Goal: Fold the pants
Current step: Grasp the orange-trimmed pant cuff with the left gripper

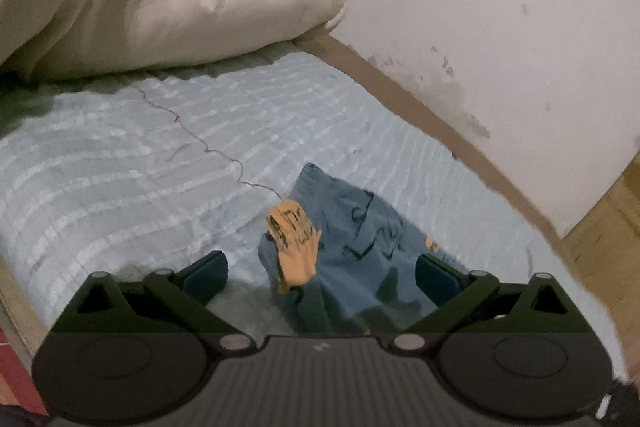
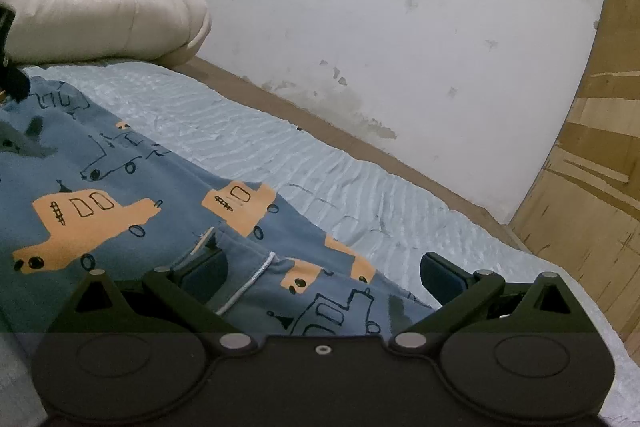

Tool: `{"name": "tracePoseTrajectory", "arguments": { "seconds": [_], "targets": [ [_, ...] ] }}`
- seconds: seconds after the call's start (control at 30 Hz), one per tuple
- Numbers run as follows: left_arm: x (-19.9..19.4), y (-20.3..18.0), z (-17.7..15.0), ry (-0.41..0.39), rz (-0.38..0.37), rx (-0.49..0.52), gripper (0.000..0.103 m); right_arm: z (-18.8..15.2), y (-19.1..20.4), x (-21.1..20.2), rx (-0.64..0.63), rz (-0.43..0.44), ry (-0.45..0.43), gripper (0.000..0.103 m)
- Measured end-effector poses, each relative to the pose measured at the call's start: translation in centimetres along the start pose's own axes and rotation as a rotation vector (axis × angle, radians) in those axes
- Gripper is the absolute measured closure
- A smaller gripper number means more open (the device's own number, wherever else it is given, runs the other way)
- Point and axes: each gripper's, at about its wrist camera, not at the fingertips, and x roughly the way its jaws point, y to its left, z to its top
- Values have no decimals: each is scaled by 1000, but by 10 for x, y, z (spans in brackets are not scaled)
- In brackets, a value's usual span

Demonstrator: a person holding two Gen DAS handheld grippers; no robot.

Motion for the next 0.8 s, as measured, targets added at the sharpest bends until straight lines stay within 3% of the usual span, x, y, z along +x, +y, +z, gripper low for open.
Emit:
{"name": "tracePoseTrajectory", "arguments": {
  "seconds": [0.17, 0.23, 0.37, 0.5, 0.6, 0.67, 0.8],
  "targets": [
    [-6, 3, -1, -7, -22, -20, 28, 0, 1, 0, 0, -2, -2, 1],
    [-5, 3, -1, -5, -35, -34, 32, 0, 1, 0, -1, -2, -2, 1],
    [5, 6, 2, 38, 21, -60, 38, 0, 0, 0, 0, -2, -1, 1],
    [8, 9, 4, 50, 29, -85, 40, 0, 1, 0, 0, -3, -2, 1],
    [8, 10, 4, 44, 56, -101, 56, 0, 1, -1, 0, -3, -2, 1],
    [8, 15, 5, 41, 53, -126, 73, 0, 1, -1, 0, -3, -2, 1],
    [5, 16, 6, 19, 38, -140, 83, 0, 1, -1, -2, -3, -4, 1]
  ]
}}
